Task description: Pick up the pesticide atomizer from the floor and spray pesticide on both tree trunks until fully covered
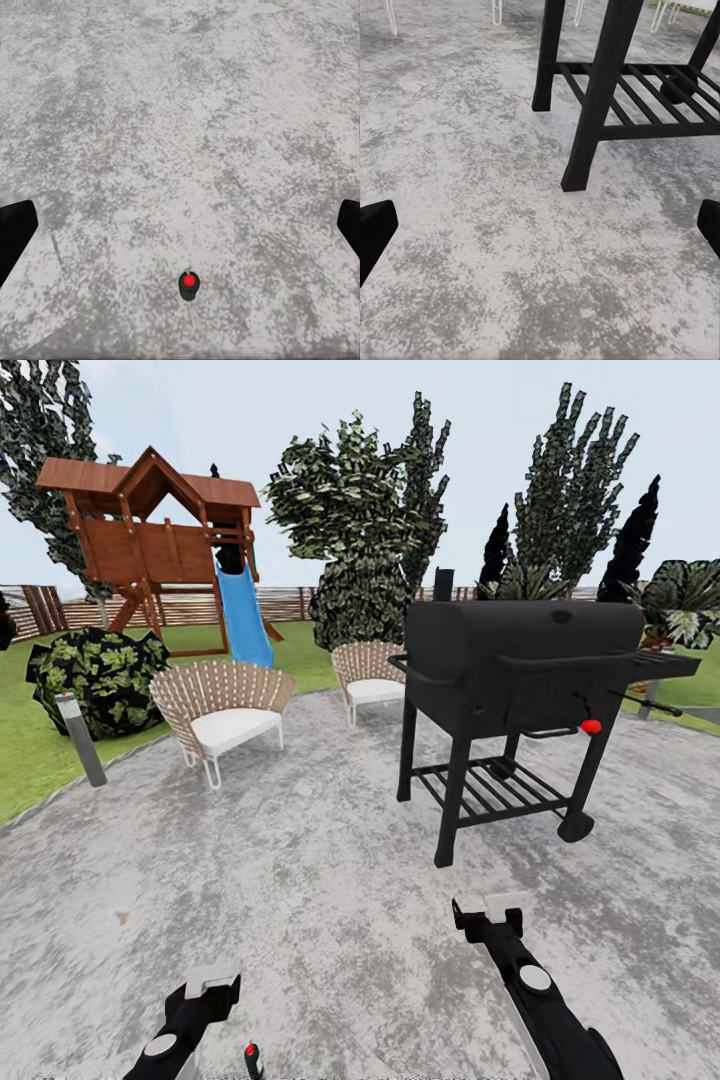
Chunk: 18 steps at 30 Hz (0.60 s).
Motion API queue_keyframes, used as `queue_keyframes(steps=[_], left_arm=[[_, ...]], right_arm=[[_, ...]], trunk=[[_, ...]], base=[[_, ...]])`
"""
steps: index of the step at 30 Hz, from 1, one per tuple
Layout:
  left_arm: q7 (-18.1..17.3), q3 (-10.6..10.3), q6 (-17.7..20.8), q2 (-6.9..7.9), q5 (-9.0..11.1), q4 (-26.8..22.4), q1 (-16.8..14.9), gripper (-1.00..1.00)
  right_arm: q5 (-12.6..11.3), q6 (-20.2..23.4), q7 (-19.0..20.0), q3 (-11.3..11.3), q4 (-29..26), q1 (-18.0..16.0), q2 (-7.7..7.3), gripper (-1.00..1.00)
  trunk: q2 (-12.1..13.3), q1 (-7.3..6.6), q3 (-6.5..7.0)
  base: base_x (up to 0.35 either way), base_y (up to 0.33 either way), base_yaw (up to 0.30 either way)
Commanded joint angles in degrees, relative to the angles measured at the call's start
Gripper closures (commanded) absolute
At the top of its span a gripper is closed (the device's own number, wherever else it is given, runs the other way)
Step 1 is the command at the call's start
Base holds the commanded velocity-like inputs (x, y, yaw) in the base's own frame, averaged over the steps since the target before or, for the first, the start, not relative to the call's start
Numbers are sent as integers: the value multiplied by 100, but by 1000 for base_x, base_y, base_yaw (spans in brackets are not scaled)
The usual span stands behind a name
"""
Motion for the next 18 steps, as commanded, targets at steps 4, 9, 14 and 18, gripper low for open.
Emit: queue_keyframes(steps=[4, 9, 14, 18], left_arm=[[3, 0, 1, 0, -4, 18, -1, -100], [1, -6, -1, 0, -4, 29, -1, -100], [0, -14, -29, -5, -47, 38, -1, -100], [-3, -50, -36, -8, -77, 39, -1, -100]], right_arm=[[0, -3, 0, -2, -5, 0, 0, -100], [-2, 0, 0, -7, -7, 0, 0, -100], [-8, -3, 0, -15, -15, 0, -5, -100], [-9, -2, 0, -15, -16, 0, -3, -100]], trunk=[[-162, 89, -106], [-363, 198, -238], [-563, 308, -370], [-724, 396, -475]], base=[[0, 0, 86], [0, 0, 87], [0, 0, 87], [0, 0, 87]])
